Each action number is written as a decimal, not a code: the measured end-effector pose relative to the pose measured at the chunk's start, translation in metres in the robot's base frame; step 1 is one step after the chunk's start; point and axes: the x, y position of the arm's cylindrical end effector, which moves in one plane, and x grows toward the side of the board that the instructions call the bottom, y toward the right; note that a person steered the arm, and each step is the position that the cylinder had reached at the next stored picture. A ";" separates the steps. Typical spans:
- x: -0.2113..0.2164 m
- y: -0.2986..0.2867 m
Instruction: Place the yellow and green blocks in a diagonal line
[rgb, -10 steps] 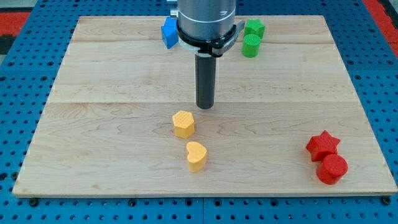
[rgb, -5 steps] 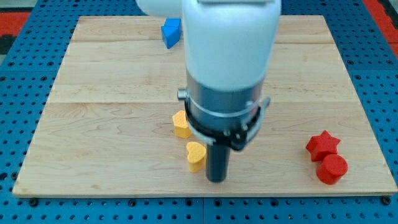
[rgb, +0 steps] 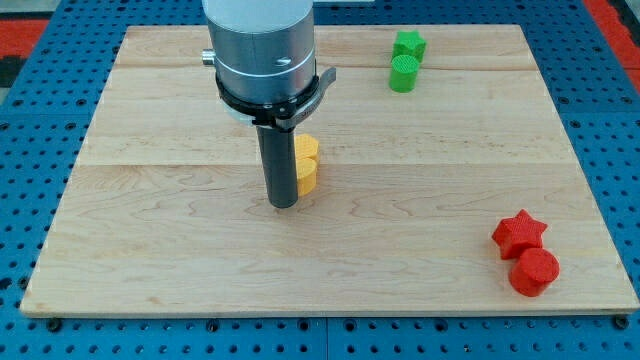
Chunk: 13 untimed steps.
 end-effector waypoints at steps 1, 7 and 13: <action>-0.001 0.000; -0.125 0.117; -0.198 0.161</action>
